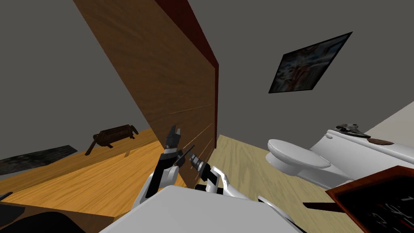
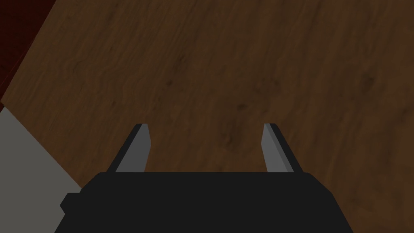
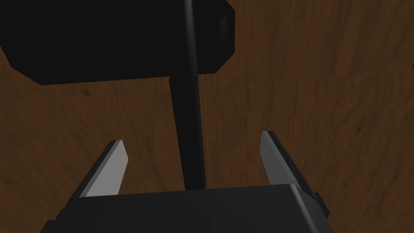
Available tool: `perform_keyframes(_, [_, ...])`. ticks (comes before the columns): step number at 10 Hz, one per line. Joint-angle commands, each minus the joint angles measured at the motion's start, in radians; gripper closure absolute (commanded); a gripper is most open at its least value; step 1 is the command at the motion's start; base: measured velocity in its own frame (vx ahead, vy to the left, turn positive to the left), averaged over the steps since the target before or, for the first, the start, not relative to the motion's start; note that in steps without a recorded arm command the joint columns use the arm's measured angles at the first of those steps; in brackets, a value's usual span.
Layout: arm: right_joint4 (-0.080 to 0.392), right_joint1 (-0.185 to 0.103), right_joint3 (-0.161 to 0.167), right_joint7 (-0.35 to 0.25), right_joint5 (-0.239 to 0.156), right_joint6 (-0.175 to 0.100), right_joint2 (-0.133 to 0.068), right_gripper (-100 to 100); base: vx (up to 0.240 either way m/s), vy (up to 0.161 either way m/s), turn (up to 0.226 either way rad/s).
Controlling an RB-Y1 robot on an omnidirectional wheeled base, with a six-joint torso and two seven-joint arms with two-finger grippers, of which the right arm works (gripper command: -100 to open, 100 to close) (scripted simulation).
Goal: Push the door open
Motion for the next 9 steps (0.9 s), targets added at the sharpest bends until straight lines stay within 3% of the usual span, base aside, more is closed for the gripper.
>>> perform_keyframes(1, [0.0,0.0,0.0,0.0,0.0,0.0,0.0,-100,0.042,0.059,-0.002])
perform_keyframes(2, [0.0,0.0,0.0,0.0,0.0,0.0,0.0,100,-0.006,-0.005,-0.002])
perform_keyframes(7, [0.0,0.0,0.0,0.0,0.0,0.0,0.0,100,-0.009,-0.013,0.001])
perform_keyframes(8, [0.014,0.002,-0.035,0.013,0.003,0.005,-0.005,-100,-0.095,0.013,-0.109])
perform_keyframes(9, [0.017,0.003,-0.045,0.016,0.003,0.006,-0.003,-100,-0.154,0.04,-0.096])
